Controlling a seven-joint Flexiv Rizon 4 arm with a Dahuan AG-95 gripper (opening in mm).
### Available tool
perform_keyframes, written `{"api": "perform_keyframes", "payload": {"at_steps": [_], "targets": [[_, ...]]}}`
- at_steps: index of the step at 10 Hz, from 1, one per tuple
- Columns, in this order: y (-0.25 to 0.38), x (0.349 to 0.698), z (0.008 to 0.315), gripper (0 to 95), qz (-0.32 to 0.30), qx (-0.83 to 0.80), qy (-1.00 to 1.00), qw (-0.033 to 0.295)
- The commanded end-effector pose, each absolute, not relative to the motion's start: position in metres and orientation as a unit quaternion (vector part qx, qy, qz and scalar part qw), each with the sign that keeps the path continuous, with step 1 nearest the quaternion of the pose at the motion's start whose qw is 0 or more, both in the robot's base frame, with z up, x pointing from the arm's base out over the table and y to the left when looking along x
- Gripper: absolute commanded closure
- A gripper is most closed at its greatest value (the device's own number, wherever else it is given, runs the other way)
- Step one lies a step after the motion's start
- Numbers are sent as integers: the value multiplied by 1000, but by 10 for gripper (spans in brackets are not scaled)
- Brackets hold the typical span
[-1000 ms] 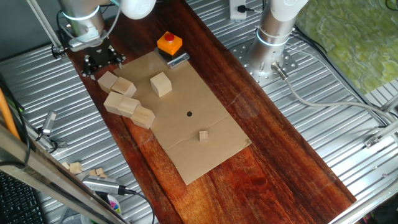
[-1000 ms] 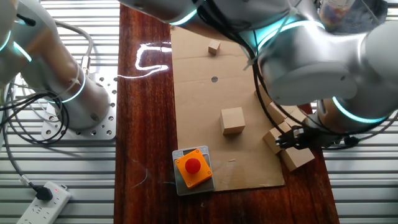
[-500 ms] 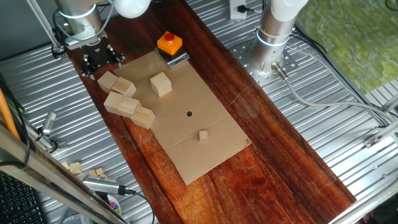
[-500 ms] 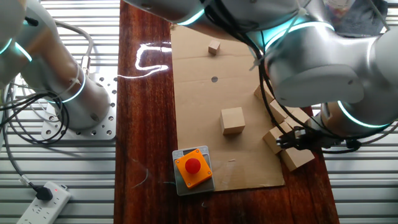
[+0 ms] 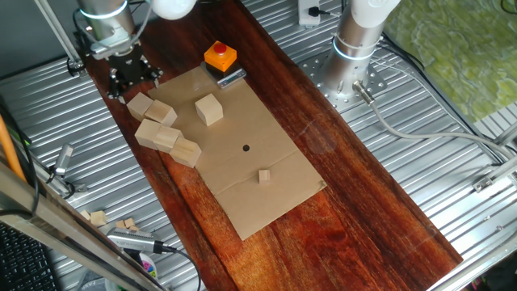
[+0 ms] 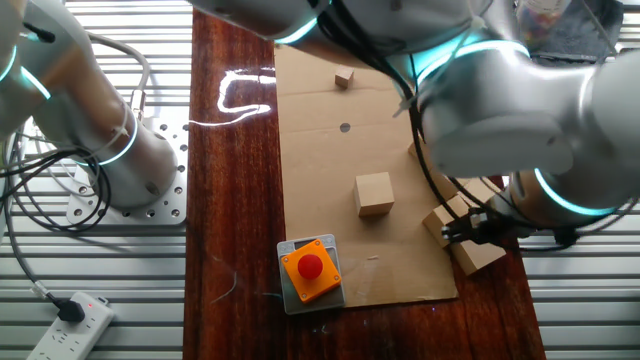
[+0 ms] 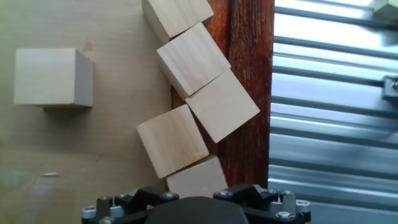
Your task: Stack the blocks into a pyramid shape
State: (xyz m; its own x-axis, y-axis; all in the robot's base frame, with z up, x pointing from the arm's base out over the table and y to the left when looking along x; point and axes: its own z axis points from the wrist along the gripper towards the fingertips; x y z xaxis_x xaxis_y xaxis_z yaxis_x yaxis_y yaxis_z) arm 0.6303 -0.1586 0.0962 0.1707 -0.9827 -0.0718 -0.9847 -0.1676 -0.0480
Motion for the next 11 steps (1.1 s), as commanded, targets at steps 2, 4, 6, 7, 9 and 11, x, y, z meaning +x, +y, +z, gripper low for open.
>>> {"api": "perform_keyframes", "payload": {"at_steps": [2, 4, 6, 7, 9, 11], "targets": [[-165, 637, 80, 0, 16, -767, 640, 51], [-168, 640, 73, 0, 6, -766, 640, 50], [-171, 644, 62, 0, 6, -767, 639, 55], [-170, 646, 57, 0, 6, -767, 639, 56], [-167, 648, 53, 0, 5, -766, 641, 56], [-162, 650, 48, 0, 1, -765, 641, 57]]}}
